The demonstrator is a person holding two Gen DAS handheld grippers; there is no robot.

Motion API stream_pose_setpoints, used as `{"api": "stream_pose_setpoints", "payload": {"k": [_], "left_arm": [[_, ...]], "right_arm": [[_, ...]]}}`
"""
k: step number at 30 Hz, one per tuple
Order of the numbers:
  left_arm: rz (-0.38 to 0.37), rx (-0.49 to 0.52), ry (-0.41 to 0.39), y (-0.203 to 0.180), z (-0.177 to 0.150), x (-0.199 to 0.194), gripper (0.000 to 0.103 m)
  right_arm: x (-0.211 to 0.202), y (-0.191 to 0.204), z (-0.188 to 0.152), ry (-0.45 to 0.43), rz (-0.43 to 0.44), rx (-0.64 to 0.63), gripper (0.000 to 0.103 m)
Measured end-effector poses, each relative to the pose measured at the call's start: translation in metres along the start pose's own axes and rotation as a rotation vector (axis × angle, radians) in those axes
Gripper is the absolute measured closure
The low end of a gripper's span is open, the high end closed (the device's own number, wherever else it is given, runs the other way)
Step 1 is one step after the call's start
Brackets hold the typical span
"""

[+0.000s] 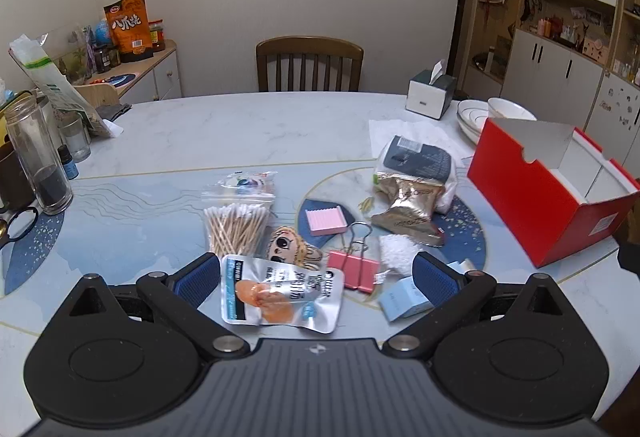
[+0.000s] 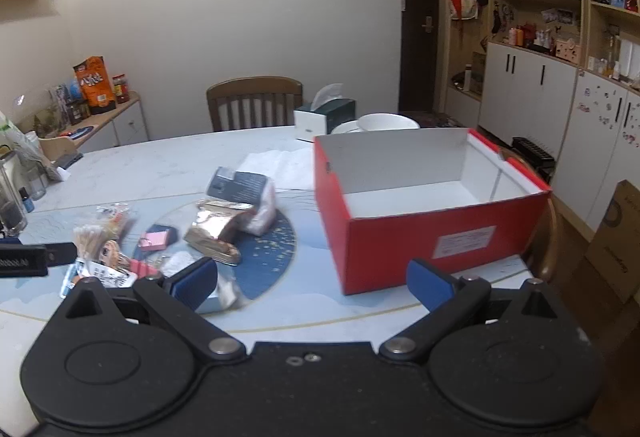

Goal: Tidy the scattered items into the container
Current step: 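Move the right tool toward the light-blue box while the left tool approaches the sausage pouch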

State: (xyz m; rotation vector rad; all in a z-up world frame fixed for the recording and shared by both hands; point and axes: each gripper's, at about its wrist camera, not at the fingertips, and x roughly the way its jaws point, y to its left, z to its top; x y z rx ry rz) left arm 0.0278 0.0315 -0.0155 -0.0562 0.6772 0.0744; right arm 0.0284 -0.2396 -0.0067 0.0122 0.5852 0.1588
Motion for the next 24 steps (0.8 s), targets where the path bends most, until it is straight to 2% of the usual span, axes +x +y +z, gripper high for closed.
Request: {"api": "stream_pose_setpoints", "payload": {"k": [7,24], "left_arm": [[-0.013,0.007,0.030,0.016,-0.002,0.018,0.000],[-0.066,0.097,0.100,0.048,-0.011,0.065,0.000]], "right_arm": [[0.012,0.023,0.001,0.010,0.030,-0.044,0.002],[0.063,0.071,-0.004,0.104,0.012,-0.086,0.002]]}}
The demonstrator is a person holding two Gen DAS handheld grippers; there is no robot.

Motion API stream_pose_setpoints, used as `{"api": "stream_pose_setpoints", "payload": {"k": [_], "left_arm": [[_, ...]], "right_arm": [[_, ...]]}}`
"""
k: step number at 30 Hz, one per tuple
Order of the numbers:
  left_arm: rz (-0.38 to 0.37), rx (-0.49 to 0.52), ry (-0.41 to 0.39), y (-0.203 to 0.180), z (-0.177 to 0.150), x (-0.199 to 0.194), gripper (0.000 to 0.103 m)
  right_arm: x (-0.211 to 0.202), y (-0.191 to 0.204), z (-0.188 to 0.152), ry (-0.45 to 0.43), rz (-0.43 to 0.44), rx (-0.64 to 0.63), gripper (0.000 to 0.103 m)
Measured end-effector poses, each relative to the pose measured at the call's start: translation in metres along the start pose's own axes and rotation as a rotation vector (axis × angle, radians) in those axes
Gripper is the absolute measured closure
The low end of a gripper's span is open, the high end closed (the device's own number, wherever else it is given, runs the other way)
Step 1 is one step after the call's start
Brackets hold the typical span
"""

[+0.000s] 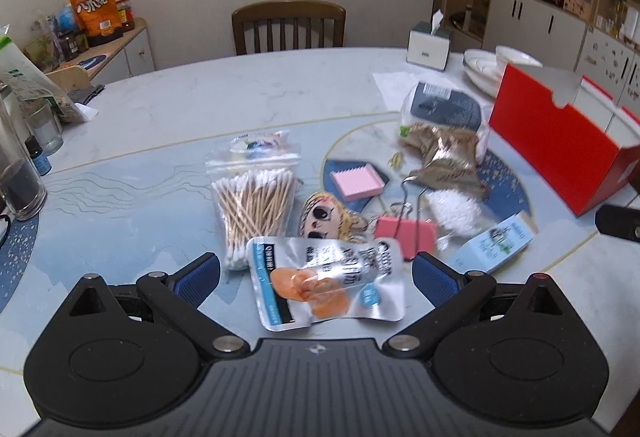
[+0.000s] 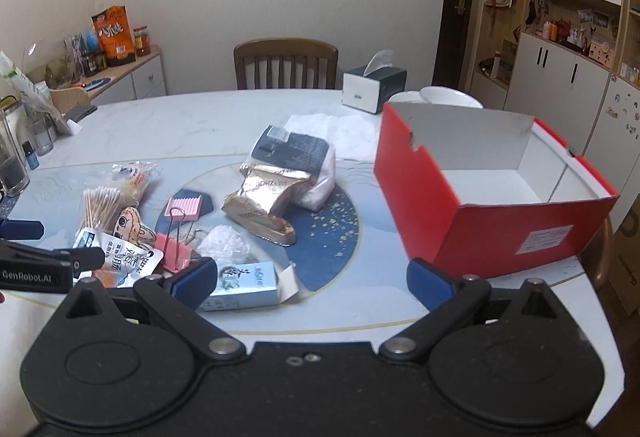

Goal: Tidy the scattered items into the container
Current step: 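Move the right tool toward the light-blue box while the left tool approaches the sausage pouch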

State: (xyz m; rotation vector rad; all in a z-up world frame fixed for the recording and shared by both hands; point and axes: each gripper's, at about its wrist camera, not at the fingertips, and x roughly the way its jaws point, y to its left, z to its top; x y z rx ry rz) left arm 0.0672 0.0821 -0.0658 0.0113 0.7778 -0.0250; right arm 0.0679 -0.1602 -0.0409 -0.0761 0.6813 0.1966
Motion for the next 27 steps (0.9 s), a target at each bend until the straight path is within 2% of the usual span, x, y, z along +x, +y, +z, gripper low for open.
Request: {"api": "stream_pose_setpoints", "payload": {"k": [4,8,14,21,27], "left_arm": [[-0.005,0.027,0.020,0.007,-0.003,0.010,0.000],[-0.017,0.136,-0.012,0.004,-0.002,0.015,0.001],[-0.141,0.296,-0.002,-0.003,-0.001,0.027,0.001],[-0.190,0.476,-0.009,-0.009,-0.003,0.040,0.001],[-0.224,0.524,0.050,-0.014,-0.004,0.053,0.001]], "right_arm": [[0.015,0.010,0.002,0.028,-0.016,0.004,0.003],[0.038,0.018,0.007,0.061,-0.051,0.021,0.004],[0.063,0.026,0.011,0.100,-0.064,0.028,0.004],[0.081,0.034,0.017,0.135,-0.076,0.035,0.004],[0.094,0.038,0.017,0.166,-0.106,0.033,0.004]]}}
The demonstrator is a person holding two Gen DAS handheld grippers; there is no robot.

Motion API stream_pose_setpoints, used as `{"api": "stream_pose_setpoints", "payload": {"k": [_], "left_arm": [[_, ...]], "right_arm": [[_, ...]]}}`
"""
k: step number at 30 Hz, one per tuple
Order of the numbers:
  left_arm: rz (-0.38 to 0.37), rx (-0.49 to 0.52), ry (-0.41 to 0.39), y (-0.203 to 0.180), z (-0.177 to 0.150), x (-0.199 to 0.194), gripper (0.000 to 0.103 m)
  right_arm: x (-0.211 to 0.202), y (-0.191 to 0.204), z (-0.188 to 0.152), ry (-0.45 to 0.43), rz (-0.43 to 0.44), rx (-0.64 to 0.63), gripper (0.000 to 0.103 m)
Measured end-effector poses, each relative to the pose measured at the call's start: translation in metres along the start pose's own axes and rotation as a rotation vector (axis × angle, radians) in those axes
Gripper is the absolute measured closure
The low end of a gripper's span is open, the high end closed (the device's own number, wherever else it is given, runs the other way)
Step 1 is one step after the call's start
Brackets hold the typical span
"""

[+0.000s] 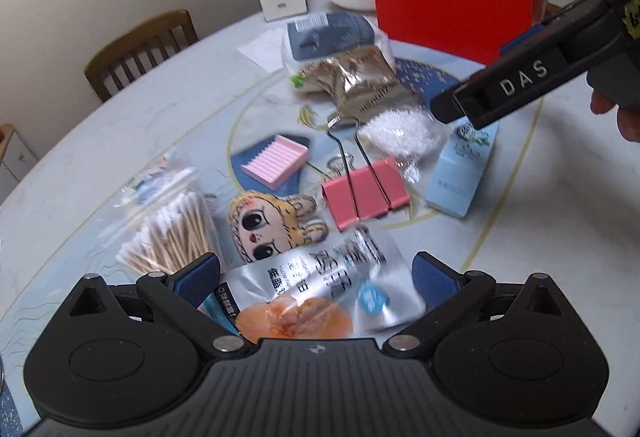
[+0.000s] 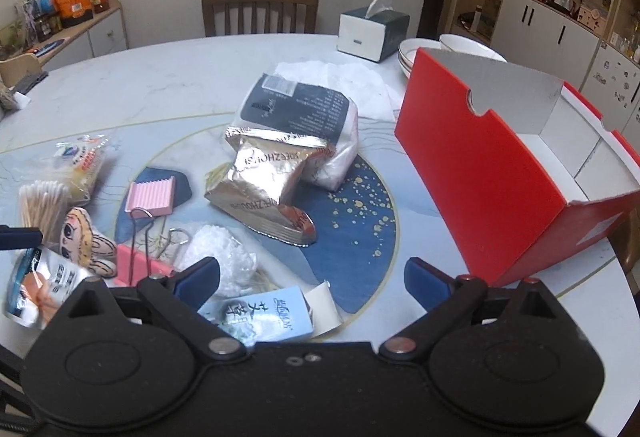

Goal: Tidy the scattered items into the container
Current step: 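Move the right tool toward the light-blue box while the left tool approaches the sausage pouch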

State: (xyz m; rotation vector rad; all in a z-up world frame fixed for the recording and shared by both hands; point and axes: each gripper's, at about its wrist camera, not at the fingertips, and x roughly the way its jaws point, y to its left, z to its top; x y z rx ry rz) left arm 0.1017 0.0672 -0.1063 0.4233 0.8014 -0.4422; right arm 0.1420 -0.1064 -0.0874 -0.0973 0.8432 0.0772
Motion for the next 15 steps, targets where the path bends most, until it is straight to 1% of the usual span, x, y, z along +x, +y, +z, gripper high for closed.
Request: {"api": "stream_pose_setpoints", "payload": {"k": [4,7,15], "left_arm": [[-0.024,0.022,0.016,-0.005,-0.002,0.001,0.001],[-0.052,0.026,0.032,-0.010,-0.007,-0.001,0.001],[-0.130,-0.027,0.070,-0.021,-0.015,-0.009,0.000]], "right_arm": [[0.005,0.000,-0.005,0.015,-0.020,-0.025,0.004],[0.004,-0.002,-0.007,0.017,-0.011,-0.017,0.004],[-0.001,-0.012,-0.011,0.031,0.041,-0.037,0.004]]}}
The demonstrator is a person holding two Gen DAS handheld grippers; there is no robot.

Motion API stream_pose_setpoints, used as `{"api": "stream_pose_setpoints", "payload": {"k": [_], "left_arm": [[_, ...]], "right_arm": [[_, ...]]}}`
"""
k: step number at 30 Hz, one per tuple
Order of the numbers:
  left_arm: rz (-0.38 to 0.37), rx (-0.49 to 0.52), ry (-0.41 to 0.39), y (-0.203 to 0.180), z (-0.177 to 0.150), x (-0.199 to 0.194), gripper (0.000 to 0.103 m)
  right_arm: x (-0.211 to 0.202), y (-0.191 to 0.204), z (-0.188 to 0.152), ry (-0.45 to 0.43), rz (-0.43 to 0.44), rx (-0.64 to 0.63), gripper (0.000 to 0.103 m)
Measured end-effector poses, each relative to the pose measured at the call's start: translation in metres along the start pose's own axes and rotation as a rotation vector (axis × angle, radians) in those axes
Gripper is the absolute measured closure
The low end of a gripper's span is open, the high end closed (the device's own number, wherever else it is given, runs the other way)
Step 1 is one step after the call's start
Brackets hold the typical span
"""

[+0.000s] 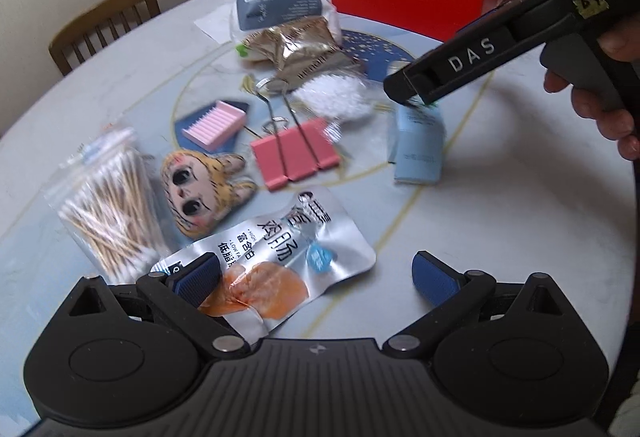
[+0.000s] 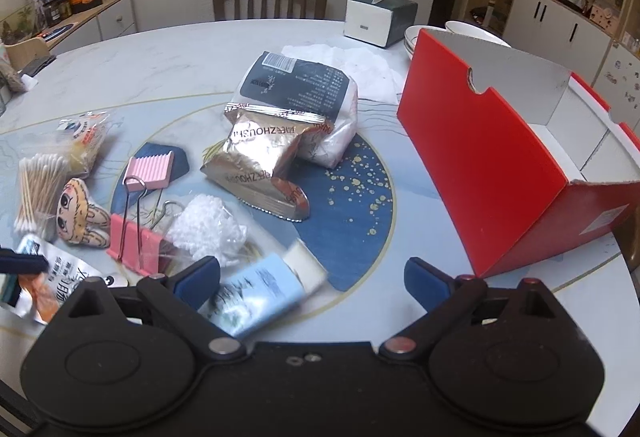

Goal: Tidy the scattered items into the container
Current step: 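Move the right tool toward the light-blue box while the left tool approaches the sausage pouch, then grasp the light-blue box with the right tool while the left tool grasps the sausage pouch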

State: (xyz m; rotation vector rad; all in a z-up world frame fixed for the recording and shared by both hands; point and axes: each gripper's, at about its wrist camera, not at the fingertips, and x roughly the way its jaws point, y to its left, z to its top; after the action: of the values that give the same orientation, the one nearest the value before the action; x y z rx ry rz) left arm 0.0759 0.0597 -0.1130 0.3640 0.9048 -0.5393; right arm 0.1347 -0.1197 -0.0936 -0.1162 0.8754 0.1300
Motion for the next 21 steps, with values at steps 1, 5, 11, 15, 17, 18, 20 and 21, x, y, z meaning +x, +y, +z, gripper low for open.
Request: {"api": "stream_pose_setpoints", "payload": {"k": [1,5,11,15,17,18,20,21], "left_arm": [[-0.010,-0.018,0.010,-0.001,-0.001,0.000,0.000],[-0.052,-0.036,0.019,-0.008,-0.002,-0.006,0.001],[0.027,-0.014,-0.021,0.000,0.005,-0.006,0.001],[0.027,0.007,-0.016,0.006,0.008,0.005,0.001],[0.010,0.009,-0.024,0.007,0.007,0.005,0.001],[0.004,0.004,-0.023,0.007,0.006,0.005,0.002],[-0.018,-0.015,-0.021,0.009,0.006,0.005,0.006],[-0.024,-0.025,-0.020,0.010,0.005,0.005,0.008]], "right_arm": [[-0.001,-0.001,-0.001,0.002,0.005,-0.008,0.004],[-0.004,-0.005,-0.003,0.010,0.023,-0.021,0.004],[-0.002,0.003,0.000,0.034,0.048,-0.022,0.004],[0.004,0.009,0.003,0.051,0.064,0.002,0.004],[0.007,0.010,0.005,0.069,0.061,0.014,0.006],[0.008,0.011,0.005,0.081,0.061,0.015,0.007],[0.010,0.011,0.005,0.105,0.074,0.040,0.008],[0.011,0.010,0.005,0.114,0.085,0.056,0.008]]}}
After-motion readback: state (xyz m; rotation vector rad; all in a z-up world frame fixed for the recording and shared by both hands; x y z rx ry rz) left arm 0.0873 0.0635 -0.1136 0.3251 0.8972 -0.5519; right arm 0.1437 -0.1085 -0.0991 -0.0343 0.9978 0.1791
